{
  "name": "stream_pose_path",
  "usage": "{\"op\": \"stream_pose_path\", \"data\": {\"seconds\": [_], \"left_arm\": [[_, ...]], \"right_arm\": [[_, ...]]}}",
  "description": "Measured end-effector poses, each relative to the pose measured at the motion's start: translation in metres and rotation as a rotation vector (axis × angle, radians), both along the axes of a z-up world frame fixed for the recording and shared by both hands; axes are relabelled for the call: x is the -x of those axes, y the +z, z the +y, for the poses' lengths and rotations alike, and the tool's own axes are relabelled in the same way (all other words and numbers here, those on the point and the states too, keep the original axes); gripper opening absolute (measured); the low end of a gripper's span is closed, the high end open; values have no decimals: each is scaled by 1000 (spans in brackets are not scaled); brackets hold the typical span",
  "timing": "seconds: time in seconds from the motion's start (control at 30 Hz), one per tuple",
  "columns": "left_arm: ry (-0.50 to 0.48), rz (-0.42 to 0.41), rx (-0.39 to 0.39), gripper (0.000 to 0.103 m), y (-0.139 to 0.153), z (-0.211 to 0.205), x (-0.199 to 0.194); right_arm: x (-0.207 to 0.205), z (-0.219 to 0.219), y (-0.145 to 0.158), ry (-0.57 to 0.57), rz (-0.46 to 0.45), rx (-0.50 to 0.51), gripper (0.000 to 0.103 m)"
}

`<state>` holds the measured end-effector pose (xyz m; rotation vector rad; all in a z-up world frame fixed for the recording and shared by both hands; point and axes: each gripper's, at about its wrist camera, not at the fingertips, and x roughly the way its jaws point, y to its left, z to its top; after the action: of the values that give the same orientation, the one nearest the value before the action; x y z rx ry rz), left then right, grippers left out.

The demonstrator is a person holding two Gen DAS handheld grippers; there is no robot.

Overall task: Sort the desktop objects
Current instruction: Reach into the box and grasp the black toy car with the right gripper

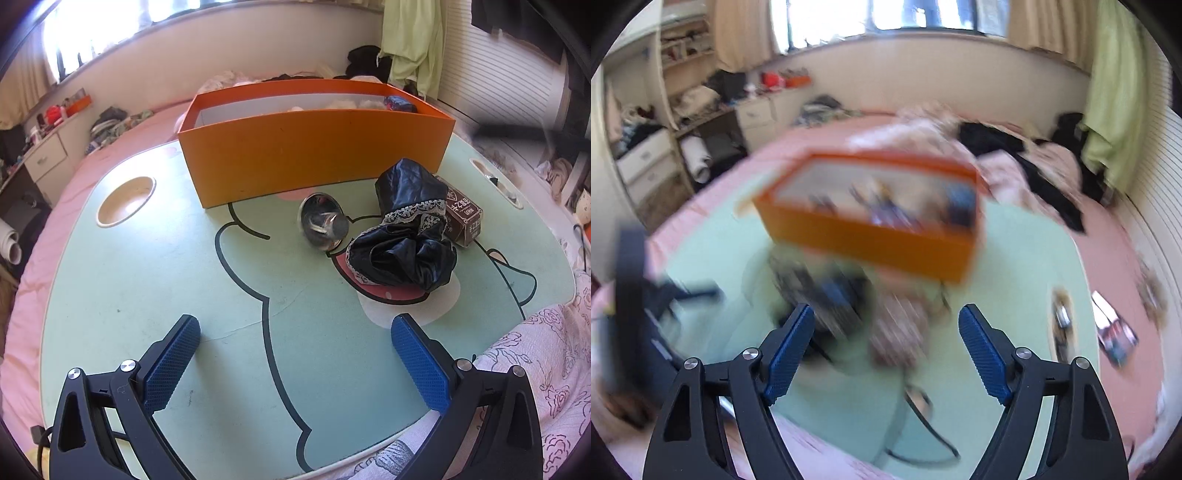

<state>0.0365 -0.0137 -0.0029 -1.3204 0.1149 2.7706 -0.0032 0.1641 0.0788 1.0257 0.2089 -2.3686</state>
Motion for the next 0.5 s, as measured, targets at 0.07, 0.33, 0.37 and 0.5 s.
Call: {"op": "stream_pose_path", "data": {"seconds": [0.07,0.33,0.37,0.5], "left_arm": [[0,0,0,103,0,1,0],[-3,7,-3,103,1,-1,-2],[-3,9,-4,103,1,-1,-3],[-4,9,-5,103,0,-1,-3]], "right_arm": [[28,-25,16,57,-89,53,81],[138,-120,-23,-46,-454,47,68],[142,-127,-31,-59,-469,30,66],[143,-143,-53,-89,-465,-104,60]]}}
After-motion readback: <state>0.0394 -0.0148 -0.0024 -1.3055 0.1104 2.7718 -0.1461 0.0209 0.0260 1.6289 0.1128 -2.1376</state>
